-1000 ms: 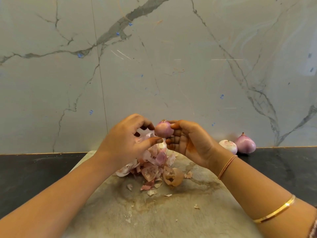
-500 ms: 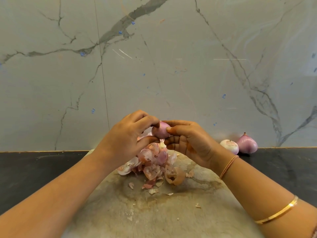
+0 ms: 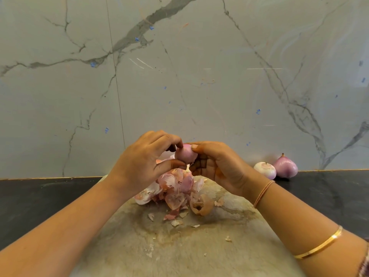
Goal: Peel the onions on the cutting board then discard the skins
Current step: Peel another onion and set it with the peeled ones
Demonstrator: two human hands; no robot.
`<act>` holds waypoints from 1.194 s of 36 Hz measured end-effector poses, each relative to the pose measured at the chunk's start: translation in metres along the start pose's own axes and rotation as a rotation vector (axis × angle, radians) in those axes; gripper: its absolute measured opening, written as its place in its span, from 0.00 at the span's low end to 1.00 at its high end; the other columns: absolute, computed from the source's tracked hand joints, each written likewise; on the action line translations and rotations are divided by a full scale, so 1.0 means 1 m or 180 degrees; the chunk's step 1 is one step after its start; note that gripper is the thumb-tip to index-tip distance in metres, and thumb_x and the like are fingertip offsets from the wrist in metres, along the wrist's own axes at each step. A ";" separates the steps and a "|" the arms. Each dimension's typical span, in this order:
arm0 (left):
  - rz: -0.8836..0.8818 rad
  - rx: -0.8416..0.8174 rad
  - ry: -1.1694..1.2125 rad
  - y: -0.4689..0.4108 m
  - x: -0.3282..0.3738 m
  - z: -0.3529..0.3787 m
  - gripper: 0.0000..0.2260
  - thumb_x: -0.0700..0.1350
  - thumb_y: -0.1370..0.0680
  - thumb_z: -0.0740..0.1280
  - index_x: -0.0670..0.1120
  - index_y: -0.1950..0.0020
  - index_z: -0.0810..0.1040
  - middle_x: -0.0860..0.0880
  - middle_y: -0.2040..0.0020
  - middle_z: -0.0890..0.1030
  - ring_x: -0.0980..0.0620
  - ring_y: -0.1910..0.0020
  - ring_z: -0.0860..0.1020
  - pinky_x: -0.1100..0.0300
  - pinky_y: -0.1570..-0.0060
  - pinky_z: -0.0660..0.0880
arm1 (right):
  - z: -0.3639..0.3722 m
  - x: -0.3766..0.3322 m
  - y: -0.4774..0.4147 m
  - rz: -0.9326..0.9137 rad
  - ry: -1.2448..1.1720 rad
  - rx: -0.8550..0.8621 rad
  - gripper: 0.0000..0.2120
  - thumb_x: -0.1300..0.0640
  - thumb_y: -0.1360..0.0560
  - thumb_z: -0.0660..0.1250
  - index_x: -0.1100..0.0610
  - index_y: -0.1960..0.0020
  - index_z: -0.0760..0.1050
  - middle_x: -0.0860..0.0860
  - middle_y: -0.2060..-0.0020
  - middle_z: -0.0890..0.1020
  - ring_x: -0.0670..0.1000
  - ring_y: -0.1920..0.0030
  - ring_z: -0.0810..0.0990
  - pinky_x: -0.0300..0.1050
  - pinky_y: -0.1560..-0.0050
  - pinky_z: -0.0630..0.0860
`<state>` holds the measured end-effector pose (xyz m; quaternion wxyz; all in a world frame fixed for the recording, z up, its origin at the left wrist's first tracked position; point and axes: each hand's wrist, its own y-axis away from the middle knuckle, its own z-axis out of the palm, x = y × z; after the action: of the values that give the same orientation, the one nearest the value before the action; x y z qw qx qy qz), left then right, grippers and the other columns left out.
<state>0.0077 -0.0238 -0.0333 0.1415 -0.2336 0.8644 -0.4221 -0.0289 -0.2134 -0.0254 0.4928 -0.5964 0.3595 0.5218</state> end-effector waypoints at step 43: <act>0.0028 0.0054 -0.0361 0.001 0.002 0.002 0.19 0.40 0.26 0.71 0.51 0.39 0.70 0.47 0.47 0.78 0.50 0.53 0.76 0.60 0.60 0.77 | 0.002 0.001 0.000 -0.0596 0.0819 0.0221 0.11 0.60 0.19 0.60 0.57 0.38 0.73 0.57 0.50 0.79 0.51 0.58 0.78 0.41 0.54 0.78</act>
<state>0.0061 -0.0252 -0.0354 0.1941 -0.2521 0.8524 -0.4150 -0.0291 -0.2114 -0.0260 0.5094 -0.6718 0.3803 0.3801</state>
